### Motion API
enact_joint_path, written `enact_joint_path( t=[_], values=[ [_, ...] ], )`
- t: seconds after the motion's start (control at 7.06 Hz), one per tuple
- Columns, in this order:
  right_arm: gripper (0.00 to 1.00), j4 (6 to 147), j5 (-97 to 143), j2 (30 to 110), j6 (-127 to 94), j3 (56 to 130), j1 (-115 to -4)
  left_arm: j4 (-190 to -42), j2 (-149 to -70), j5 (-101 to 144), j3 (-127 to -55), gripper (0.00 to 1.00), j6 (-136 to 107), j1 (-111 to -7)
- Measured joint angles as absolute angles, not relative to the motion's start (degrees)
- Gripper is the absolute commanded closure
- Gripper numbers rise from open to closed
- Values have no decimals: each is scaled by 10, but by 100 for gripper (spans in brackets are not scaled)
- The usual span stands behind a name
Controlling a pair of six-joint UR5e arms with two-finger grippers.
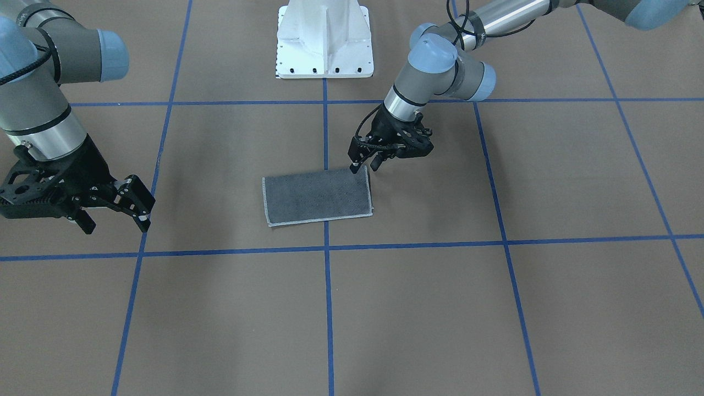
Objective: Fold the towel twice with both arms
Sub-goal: 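Raise the right arm away while the left gripper grasps the folded strip's end, then hold the strip end closed with the left gripper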
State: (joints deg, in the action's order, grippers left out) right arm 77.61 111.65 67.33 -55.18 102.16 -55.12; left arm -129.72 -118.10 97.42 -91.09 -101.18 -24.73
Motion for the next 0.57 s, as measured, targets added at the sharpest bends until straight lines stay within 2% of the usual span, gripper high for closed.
enact_joint_path(
  t=[0.57],
  values=[
    [0, 776, 1116, 673, -553, 1021, -551, -1297, -1182, 964, -910, 41, -1057, -244]
  ],
)
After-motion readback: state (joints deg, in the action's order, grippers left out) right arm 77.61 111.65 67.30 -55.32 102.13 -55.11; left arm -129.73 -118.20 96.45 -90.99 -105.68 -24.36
